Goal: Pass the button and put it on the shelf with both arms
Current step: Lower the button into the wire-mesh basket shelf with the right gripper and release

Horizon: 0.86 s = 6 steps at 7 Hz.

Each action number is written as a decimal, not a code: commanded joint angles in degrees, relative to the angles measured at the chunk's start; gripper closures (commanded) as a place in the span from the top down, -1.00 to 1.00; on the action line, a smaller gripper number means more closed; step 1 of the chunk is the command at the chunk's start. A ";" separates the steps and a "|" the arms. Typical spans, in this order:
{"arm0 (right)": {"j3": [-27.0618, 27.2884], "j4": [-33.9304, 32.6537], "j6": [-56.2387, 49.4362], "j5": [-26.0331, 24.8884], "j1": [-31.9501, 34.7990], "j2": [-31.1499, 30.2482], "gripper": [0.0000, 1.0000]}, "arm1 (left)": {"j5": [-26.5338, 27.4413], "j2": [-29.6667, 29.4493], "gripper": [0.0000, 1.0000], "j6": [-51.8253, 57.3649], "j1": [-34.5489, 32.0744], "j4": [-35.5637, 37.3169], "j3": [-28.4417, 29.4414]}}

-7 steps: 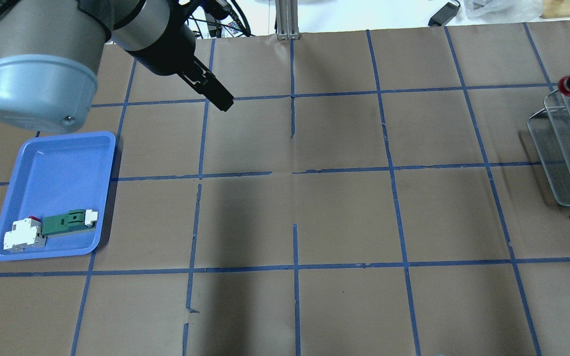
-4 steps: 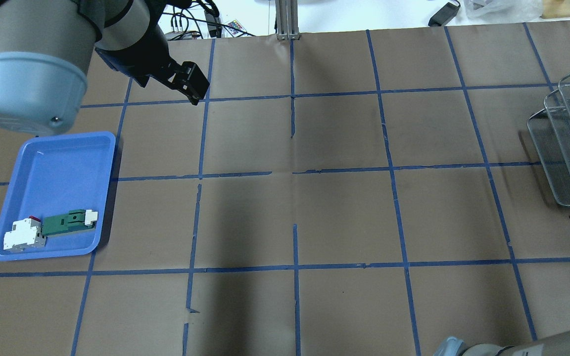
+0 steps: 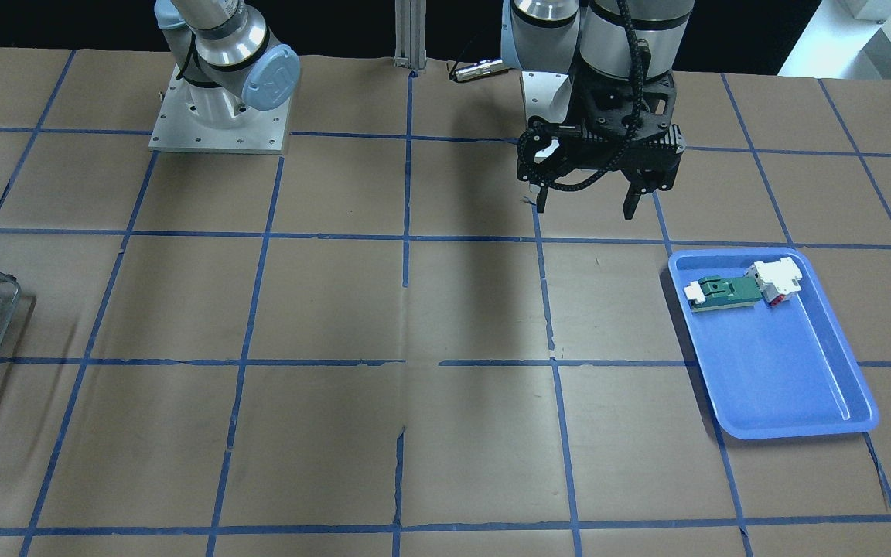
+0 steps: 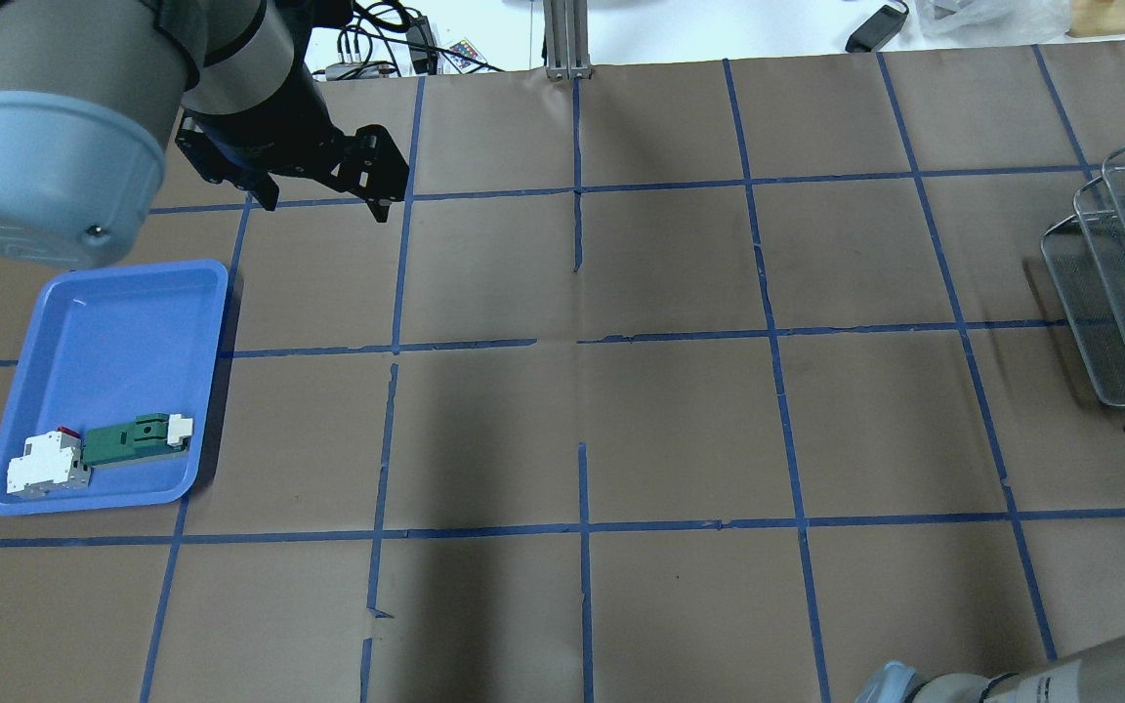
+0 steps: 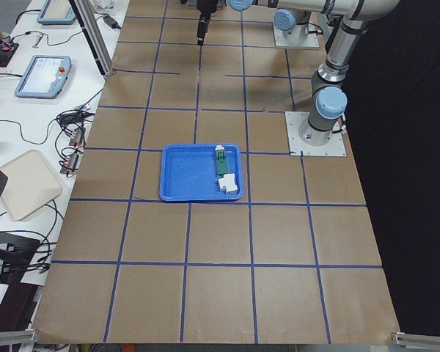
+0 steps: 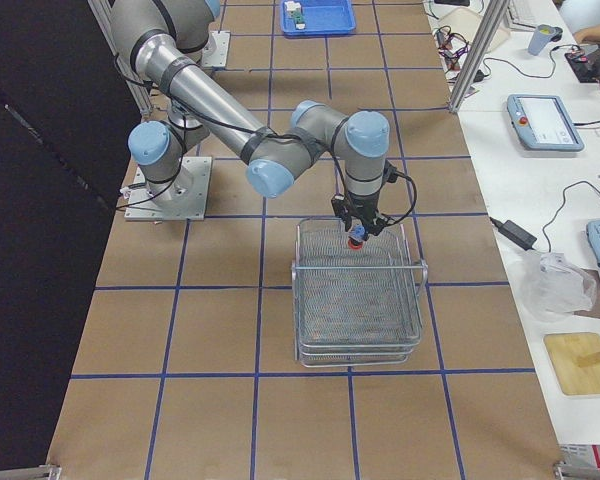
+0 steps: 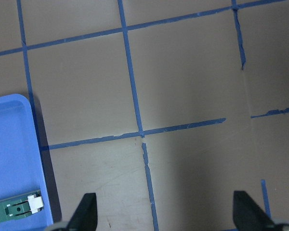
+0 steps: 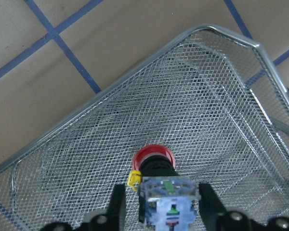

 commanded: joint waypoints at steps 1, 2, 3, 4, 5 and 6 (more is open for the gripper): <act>-0.62 1.33 0.83 -0.15 0.13 -1.12 1.00 | -0.01 0.67 1.00 -0.46 0.10 -0.57 -1.50; -0.53 4.90 5.35 -0.15 0.83 -4.00 1.00 | -0.79 0.85 1.00 -0.46 0.19 -1.27 -1.95; 0.34 8.85 15.06 0.11 3.53 -8.20 1.00 | -3.93 0.85 1.00 -0.46 0.54 -3.10 -1.87; 0.87 11.33 24.64 -0.75 9.74 -9.29 1.00 | -4.39 0.85 1.00 -0.46 0.54 -6.69 -1.17; 1.05 13.79 36.92 -3.63 17.02 -12.26 1.00 | -4.49 0.85 1.00 -0.46 0.63 -6.72 -1.08; 1.40 16.25 46.79 -3.84 24.58 -15.59 1.00 | -4.40 0.85 1.00 -0.38 0.63 -6.72 -1.16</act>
